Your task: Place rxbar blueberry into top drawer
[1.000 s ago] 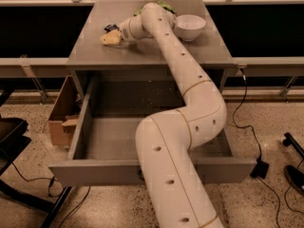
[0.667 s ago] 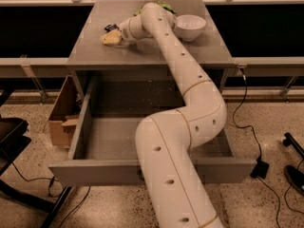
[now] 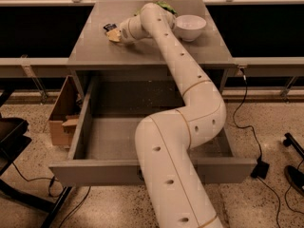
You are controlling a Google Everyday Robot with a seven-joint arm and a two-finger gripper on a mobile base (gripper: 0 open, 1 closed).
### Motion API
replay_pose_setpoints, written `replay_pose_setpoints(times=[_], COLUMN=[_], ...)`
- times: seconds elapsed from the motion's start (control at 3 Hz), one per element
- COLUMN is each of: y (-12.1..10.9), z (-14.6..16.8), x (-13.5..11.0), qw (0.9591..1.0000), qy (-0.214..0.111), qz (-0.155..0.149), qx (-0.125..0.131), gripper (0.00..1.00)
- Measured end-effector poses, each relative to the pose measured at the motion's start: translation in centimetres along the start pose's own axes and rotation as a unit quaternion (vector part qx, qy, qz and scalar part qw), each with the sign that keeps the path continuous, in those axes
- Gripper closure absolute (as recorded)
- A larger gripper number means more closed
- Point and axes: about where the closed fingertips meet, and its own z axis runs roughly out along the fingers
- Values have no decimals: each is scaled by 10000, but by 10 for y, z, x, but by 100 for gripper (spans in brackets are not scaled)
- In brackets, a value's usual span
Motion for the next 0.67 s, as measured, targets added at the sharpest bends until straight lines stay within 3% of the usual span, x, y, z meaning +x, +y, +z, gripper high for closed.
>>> replay_pose_setpoints(times=[0.67], y=[0], z=[-7], x=[-14], qw=[10000], qy=[-1], qz=[0], qx=[1], gripper=[100])
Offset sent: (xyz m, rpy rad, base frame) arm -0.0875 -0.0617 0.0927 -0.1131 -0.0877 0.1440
